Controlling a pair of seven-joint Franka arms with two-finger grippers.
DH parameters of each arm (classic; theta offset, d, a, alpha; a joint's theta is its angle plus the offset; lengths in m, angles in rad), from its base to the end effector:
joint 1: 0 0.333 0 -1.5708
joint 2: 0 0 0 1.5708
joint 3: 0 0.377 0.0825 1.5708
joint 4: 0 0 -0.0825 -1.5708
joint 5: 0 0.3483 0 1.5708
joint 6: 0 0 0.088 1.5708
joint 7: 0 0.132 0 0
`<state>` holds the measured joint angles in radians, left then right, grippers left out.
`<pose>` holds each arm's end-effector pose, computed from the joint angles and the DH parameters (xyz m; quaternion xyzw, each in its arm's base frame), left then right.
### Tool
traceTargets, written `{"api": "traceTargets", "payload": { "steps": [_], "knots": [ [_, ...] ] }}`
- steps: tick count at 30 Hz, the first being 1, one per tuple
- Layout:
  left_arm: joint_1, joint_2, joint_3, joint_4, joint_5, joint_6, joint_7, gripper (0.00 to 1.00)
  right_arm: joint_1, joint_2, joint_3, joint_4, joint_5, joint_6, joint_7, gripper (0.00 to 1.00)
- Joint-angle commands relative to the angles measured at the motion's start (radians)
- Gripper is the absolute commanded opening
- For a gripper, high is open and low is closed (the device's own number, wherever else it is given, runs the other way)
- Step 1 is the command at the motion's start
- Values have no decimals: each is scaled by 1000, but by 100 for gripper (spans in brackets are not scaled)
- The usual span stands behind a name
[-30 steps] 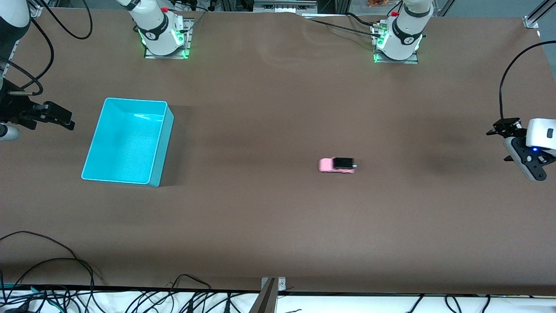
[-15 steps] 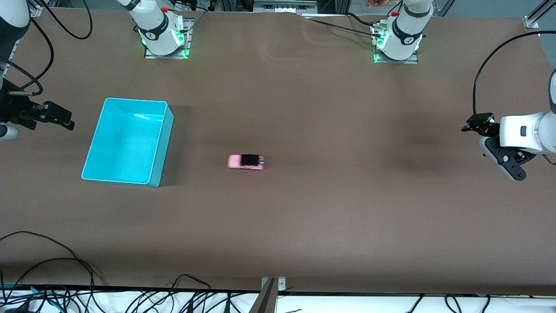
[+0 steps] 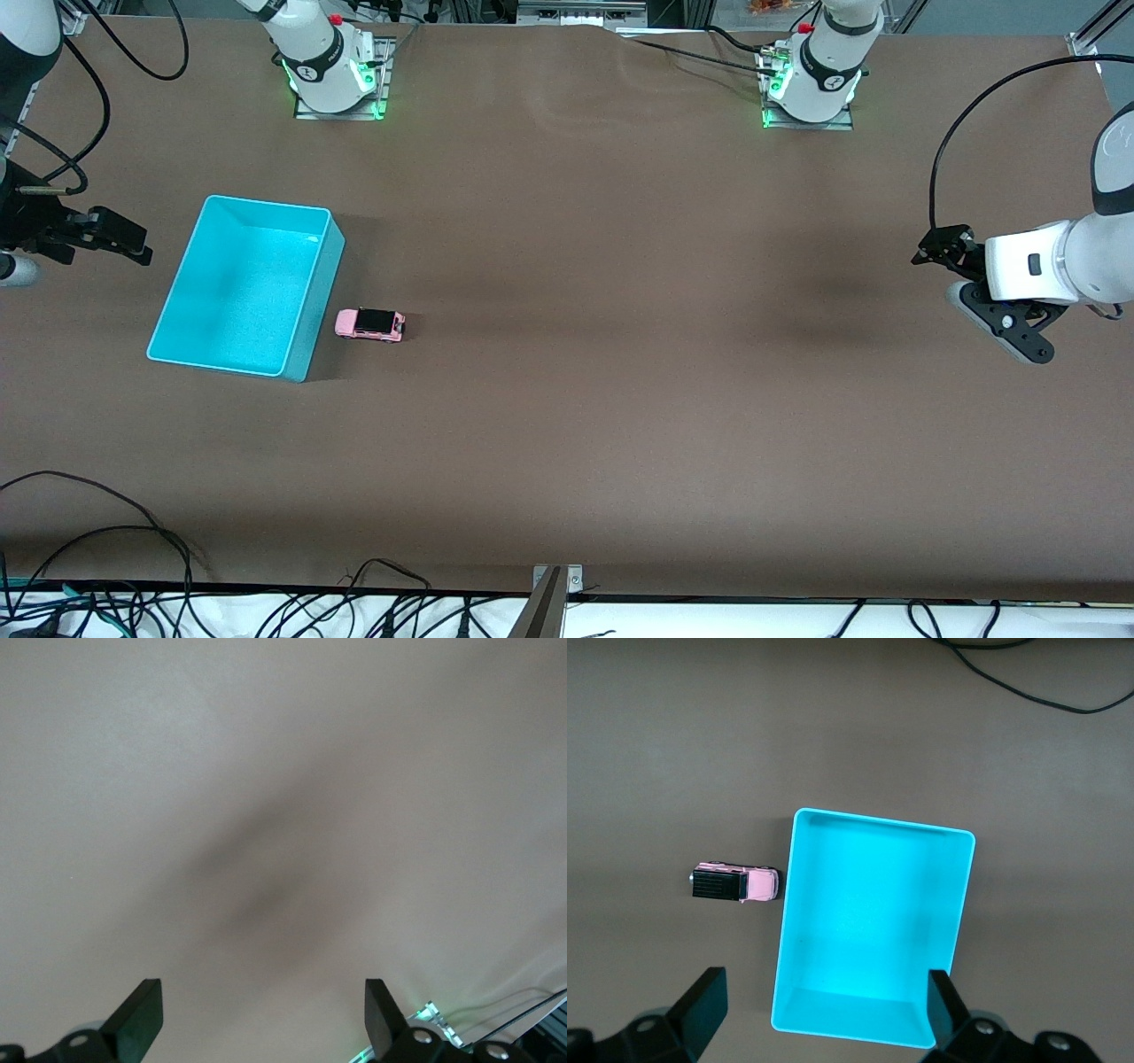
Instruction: Wind and store pink jeep toy
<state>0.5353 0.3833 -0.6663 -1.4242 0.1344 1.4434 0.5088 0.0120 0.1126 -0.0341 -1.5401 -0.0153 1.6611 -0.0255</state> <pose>0.6004 0.0103 0.5329 0.9386 -0.3108 -0.1290 0.0764 0.5672 -0.0132 0.6209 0.9999 0.0025 0.0040 0.0096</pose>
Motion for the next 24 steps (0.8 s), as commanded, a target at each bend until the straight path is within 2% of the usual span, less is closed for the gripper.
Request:
{"api": "traceTargets", "payload": {
  "steps": [1, 10, 14, 21, 24],
  "knots": [
    [5, -11, -24, 15, -19, -20, -110, 100, 0, 7, 5, 9, -5, -15, -11, 100],
    [0, -24, -53, 18, -15, -11, -303, 100, 111, 42, 6, 6, -6, -20, -43, 100],
    [-21, -24, -50, 60, -1, -11, -363, 100, 152, 68, 6, 8, -6, -12, -154, 100],
    [-26, -29, -47, 61, 45, -11, -414, 100, 198, 122, 8, 8, -5, -11, -413, 100],
    [-32, -64, -38, 41, 42, 11, -414, 100, 213, 154, 8, 6, -3, -11, -535, 100]
  ]
}}
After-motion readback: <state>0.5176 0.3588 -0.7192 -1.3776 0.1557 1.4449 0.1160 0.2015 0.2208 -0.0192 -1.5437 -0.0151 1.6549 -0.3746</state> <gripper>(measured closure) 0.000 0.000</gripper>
